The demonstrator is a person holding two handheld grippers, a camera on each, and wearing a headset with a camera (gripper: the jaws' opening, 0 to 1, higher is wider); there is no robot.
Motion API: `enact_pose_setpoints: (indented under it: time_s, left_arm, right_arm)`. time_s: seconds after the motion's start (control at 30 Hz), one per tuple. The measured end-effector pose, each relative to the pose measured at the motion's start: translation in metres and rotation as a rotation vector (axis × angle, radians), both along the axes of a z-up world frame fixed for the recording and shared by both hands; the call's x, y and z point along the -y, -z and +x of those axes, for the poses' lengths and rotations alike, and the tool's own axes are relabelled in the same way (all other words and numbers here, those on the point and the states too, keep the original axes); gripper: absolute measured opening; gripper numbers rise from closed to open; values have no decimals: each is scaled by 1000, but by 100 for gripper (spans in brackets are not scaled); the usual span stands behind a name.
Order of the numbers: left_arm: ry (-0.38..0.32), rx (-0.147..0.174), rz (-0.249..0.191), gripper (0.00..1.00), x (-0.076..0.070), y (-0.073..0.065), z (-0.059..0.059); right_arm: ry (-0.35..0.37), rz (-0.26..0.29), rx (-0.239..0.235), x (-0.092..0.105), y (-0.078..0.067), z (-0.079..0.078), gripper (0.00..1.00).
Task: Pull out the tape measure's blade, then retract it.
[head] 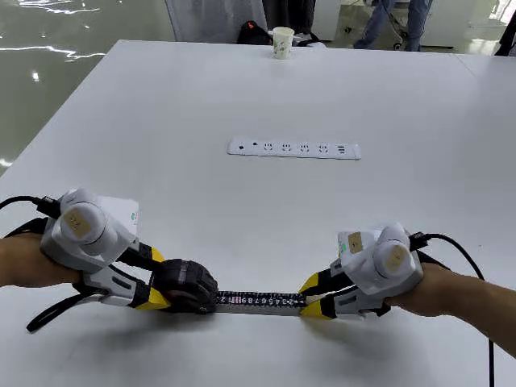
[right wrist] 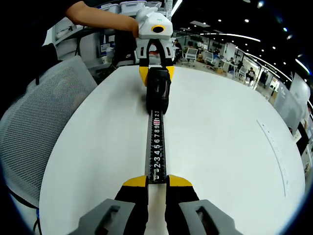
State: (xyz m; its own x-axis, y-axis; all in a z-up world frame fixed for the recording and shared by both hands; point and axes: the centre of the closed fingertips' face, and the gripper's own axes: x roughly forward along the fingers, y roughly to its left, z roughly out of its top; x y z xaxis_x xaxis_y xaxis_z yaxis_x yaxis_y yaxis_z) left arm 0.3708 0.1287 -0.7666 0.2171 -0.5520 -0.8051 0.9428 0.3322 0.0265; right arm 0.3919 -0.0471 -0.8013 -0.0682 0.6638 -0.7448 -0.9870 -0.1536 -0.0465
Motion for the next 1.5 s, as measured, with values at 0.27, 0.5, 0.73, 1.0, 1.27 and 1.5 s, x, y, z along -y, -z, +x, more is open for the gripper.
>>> enact_pose_setpoints:
  time_s: [0.27,0.5,0.73,1.0,1.27,1.5]
  left_arm:
    - [-5,-1,-1,25,0,0,0]
    - [-5,-5,2,25,0,0,0]
    - [-4,-9,4,25,0,1,0]
    - [-6,-11,4,25,1,1,0]
    - [-7,-14,5,25,1,1,0]
    - [-5,-15,11,25,1,2,0]
  right_arm:
    - [12,-9,-2,12,0,2,9]
    - [17,-28,-8,21,1,3,9]
    - [19,-46,-11,31,2,4,9]
    - [24,-73,-15,45,2,7,9]
    - [32,-89,-18,58,2,8,9]
    - [36,-102,-19,67,1,8,8]
